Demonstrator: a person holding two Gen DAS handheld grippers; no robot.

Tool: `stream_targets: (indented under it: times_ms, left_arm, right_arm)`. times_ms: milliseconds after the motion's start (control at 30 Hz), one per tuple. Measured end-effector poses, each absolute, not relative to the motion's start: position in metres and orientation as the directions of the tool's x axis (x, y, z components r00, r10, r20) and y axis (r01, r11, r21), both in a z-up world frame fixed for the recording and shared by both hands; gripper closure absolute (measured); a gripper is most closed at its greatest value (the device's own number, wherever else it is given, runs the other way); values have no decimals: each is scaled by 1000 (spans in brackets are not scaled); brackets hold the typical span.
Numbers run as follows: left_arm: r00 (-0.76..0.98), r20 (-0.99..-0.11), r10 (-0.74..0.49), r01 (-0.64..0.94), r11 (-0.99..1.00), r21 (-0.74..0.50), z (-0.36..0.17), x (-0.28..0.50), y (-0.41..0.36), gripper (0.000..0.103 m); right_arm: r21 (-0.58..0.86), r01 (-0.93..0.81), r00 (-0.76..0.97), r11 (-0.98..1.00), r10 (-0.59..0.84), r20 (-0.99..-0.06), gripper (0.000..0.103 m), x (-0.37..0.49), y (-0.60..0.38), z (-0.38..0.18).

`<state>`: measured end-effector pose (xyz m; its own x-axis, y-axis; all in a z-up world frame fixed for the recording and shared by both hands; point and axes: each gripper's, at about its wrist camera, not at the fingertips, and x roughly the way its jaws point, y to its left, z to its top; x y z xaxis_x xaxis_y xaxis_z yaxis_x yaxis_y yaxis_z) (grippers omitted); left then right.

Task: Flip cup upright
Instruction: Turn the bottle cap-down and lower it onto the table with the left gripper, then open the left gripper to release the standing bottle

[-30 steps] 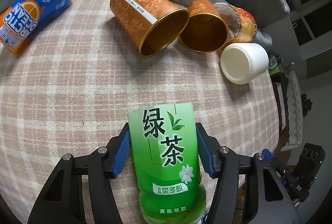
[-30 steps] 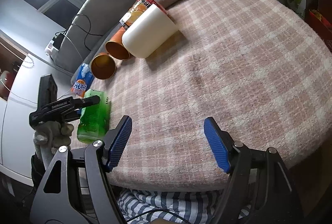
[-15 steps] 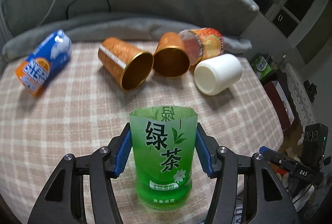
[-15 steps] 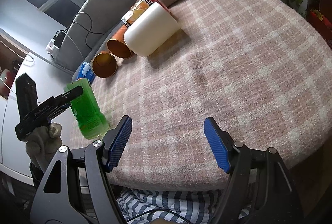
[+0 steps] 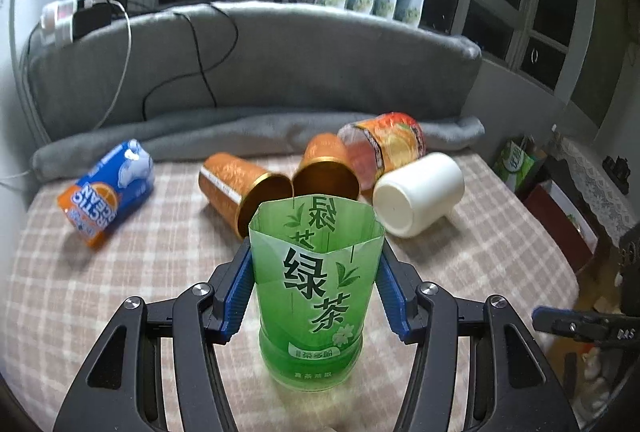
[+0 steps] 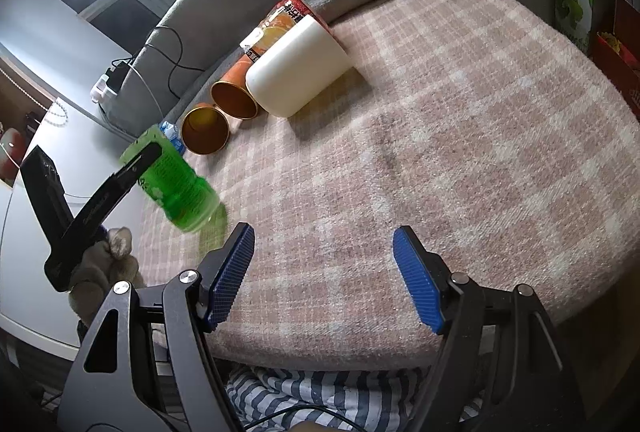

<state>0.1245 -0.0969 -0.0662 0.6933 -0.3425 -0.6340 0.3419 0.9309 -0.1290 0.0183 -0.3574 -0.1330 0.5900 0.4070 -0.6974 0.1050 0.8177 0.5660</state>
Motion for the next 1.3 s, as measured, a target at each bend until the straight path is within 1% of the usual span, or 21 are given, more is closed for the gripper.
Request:
stream_targets:
  times_ms: [200, 367, 533, 1300]
  left_arm:
    - [751, -572, -329, 320, 940, -121, -71, 128, -102, 47]
    - [768, -558, -314, 321, 943, -88, -78, 123, -108, 47]
    - [766, -561, -314, 334, 940, -69, -78, 118, -110, 47]
    - [710, -605, -361, 367, 923, -119, -76, 103, -98, 47]
  right_arm:
    - [566, 109, 588, 818, 406, -700, 28, 19, -358, -133]
    - [563, 113, 588, 819, 402, -702, 28, 21, -357, -134]
    - [567, 109, 586, 816, 408, -700, 28, 21, -356, -135]
    - [555, 86, 585, 828, 409, -701, 28, 20, -342, -131]
